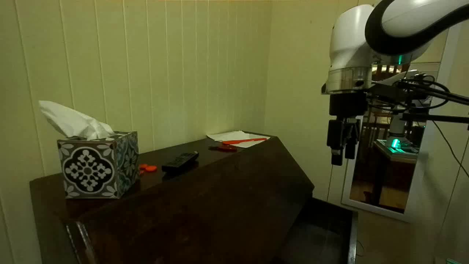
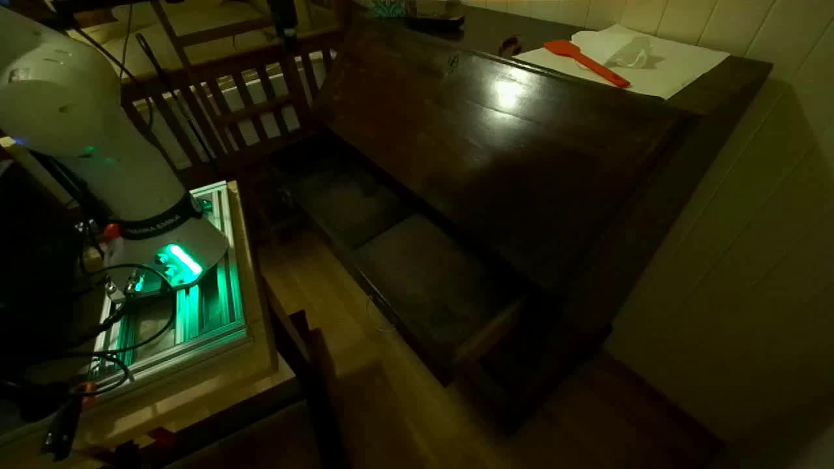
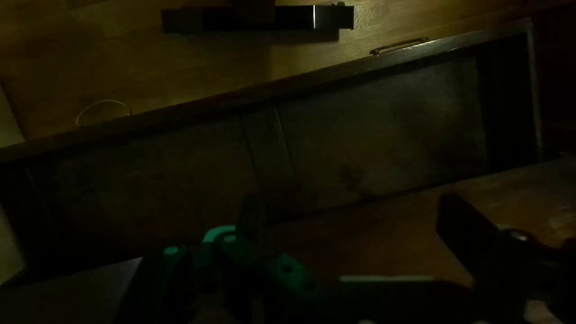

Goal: Close the open drawer

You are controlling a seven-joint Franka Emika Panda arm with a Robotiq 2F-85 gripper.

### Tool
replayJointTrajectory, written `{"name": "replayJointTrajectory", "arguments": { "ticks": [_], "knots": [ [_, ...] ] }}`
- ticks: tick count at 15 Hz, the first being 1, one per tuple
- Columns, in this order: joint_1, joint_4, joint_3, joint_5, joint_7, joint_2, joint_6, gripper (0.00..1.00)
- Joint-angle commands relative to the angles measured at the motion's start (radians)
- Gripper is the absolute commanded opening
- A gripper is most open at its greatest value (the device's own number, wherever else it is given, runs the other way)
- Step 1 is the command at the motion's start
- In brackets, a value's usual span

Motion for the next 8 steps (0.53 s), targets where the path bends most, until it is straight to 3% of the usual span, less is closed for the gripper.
{"name": "replayJointTrajectory", "arguments": {
  "ticks": [1,4,8],
  "knots": [
    [-0.003,0.002,0.002,0.001,-0.001,0.000,-0.002,1.00],
    [-0.003,0.002,0.002,0.001,-0.002,0.000,-0.002,1.00],
    [-0.061,-0.056,-0.027,-0.105,-0.038,0.019,0.075,1.00]
  ]
}}
